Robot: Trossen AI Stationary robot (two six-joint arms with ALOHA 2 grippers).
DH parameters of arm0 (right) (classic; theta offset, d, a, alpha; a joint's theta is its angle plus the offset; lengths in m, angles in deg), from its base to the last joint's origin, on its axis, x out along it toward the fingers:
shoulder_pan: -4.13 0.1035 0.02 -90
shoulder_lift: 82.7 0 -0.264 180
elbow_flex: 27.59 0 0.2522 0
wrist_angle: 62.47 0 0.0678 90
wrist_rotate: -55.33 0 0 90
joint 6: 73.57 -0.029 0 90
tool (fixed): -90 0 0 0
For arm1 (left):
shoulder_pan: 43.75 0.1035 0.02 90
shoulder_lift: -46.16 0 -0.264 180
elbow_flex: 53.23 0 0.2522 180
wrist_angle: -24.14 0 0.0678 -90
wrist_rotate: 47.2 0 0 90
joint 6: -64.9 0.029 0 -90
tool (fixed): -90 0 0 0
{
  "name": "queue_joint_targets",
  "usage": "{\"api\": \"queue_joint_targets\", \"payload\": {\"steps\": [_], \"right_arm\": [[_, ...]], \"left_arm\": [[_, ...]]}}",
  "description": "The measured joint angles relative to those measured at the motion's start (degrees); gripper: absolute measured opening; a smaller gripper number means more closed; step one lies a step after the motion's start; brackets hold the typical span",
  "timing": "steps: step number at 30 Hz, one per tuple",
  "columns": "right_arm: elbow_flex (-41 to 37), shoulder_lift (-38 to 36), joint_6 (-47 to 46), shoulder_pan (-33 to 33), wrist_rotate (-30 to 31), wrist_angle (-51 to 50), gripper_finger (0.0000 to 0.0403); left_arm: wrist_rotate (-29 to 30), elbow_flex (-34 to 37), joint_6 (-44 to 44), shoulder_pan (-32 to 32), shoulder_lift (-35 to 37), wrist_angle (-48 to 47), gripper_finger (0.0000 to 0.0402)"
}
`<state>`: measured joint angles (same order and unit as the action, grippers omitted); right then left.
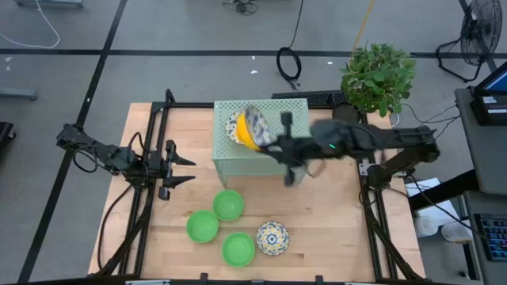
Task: Pick & Place Mini bowls
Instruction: Stack the top yellow patterned bowl on the yellow patterned bowl on the shelf
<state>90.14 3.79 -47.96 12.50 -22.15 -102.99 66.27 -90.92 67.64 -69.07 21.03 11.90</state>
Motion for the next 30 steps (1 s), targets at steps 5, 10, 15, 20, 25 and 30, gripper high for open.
{"api": "queue_joint_targets", "payload": {"steps": [5,10,15,20,25,30], "right_arm": [[11.6,8.9,2.1,-4.6,1.1,-8.5,0.0000],[20.9,15.2,2.3,-6.8,2.4,-17.0,0.0000],[22.9,16.4,-0.5,-8.1,2.4,-22.9,0.0000],[22.9,16.2,-2.2,-8.0,2.4,-25.4,0.0000],[22.9,16.2,-2.9,-7.2,2.4,-28.0,0.0000],[22.9,16.2,-3.9,-7.1,2.3,-30.1,0.0000]], "left_arm": [[0.0,0.0,0.0,0.0,0.0,0.0,0.0198],[0.0,0.0,0.0,0.0,0.0,0.0,0.0198],[0.0,0.0,0.0,0.0,0.0,0.0,0.0198],[0.0,0.0,0.0,0.0,0.0,0.1,0.0198],[0.0,0.0,0.0,0.0,0.0,0.0,0.0198],[0.0,0.0,0.0,0.0,0.0,0.0,0.0198]]}}
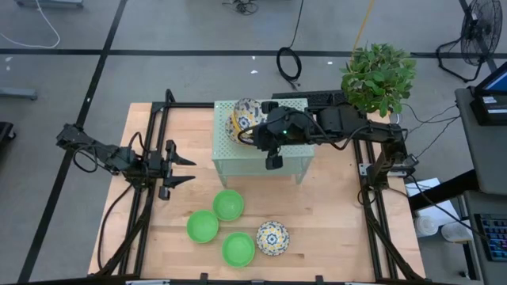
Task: Pick & Place Mini bowls
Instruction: Stack the top yellow patterned bowl on the yellow patterned bowl on the shelf
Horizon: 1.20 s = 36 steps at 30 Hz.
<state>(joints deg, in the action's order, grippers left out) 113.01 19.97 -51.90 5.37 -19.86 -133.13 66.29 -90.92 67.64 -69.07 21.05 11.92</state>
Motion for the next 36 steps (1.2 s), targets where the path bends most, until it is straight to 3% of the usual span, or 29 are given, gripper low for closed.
{"api": "queue_joint_targets", "payload": {"steps": [9,21,36], "right_arm": [[0.0,0.0,-2.6,0.0,-0.1,1.3,0.0026],[-0.1,0.8,-3.0,0.0,-0.1,2.1,0.0028],[-0.1,0.8,-2.9,0.8,-0.1,5.1,0.0076]], "left_arm": [[0.0,0.0,0.0,0.0,0.0,0.0,0.0198],[0.0,0.0,0.0,0.0,0.0,0.0,0.0198],[0.0,0.0,0.0,0.0,0.0,0.0,0.0198]]}}
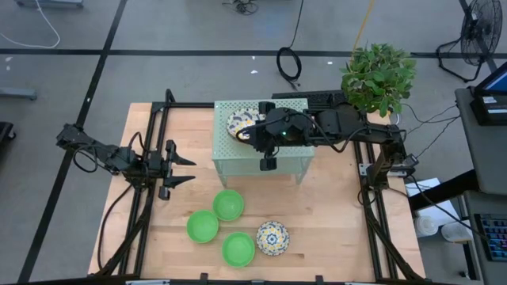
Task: Pick & Place Mini bowls
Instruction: Stack the top yellow patterned bowl on the yellow patterned bowl on the shelf, then stack the yellow patterned bowl on the yellow patterned bowl on the shelf
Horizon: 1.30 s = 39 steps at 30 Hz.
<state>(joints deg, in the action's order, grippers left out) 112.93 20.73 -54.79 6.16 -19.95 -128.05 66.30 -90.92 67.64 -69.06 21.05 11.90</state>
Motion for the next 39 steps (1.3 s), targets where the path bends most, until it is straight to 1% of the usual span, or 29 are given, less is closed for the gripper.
{"api": "queue_joint_targets", "payload": {"steps": [15,21,26,39], "right_arm": [[0.0,0.0,0.8,0.7,0.4,1.3,0.0076],[-0.5,0.0,-1.4,0.8,0.2,-2.4,0.0067],[-3.4,-0.1,-0.5,0.8,0.2,-1.2,0.0060],[-3.4,-0.4,0.2,1.0,0.2,2.9,0.0057]], "left_arm": [[0.0,0.0,0.0,0.0,0.0,0.0,0.0198],[0.0,0.0,0.0,0.0,0.0,0.0,0.0198],[0.0,0.0,0.0,0.0,0.0,0.0,0.0198],[0.0,0.0,0.0,0.0,0.0,0.0,0.0198]]}}
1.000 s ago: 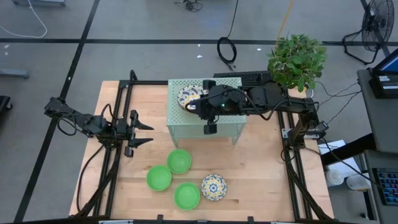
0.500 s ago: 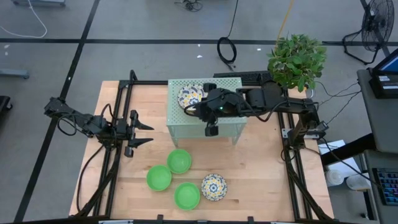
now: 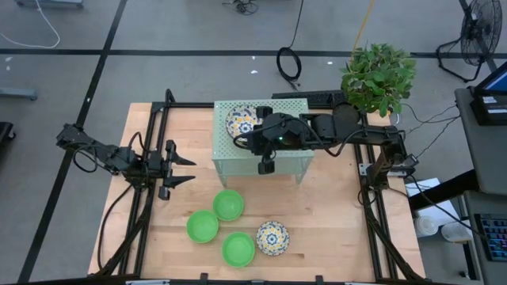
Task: Pick & Place Mini bowls
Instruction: Stack the yellow patterned bowl on the yellow patterned bowl on the shelf
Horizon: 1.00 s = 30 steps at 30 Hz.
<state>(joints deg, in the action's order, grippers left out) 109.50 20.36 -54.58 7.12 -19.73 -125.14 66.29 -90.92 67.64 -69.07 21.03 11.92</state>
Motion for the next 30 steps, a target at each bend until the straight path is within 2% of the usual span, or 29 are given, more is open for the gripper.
{"api": "queue_joint_targets", "payload": {"steps": [10,19,25,30], "right_arm": [[0.0,-0.5,-0.7,3.2,0.0,0.1,0.0055],[-0.3,-0.6,-9.1,10.1,-0.2,-5.1,0.0054],[-7.0,-0.5,-14.9,14.5,-0.2,-5.9,0.0056],[-17.0,-0.6,-17.2,18.6,-0.2,-1.8,0.0053]], "left_arm": [[0.0,0.0,0.0,0.0,0.0,0.0,0.0198],[0.0,0.0,0.0,0.0,0.0,0.0,0.0198],[0.0,0.0,0.0,0.0,0.0,0.0,0.0198],[0.0,0.0,0.0,0.0,0.0,0.0,0.0198]]}}
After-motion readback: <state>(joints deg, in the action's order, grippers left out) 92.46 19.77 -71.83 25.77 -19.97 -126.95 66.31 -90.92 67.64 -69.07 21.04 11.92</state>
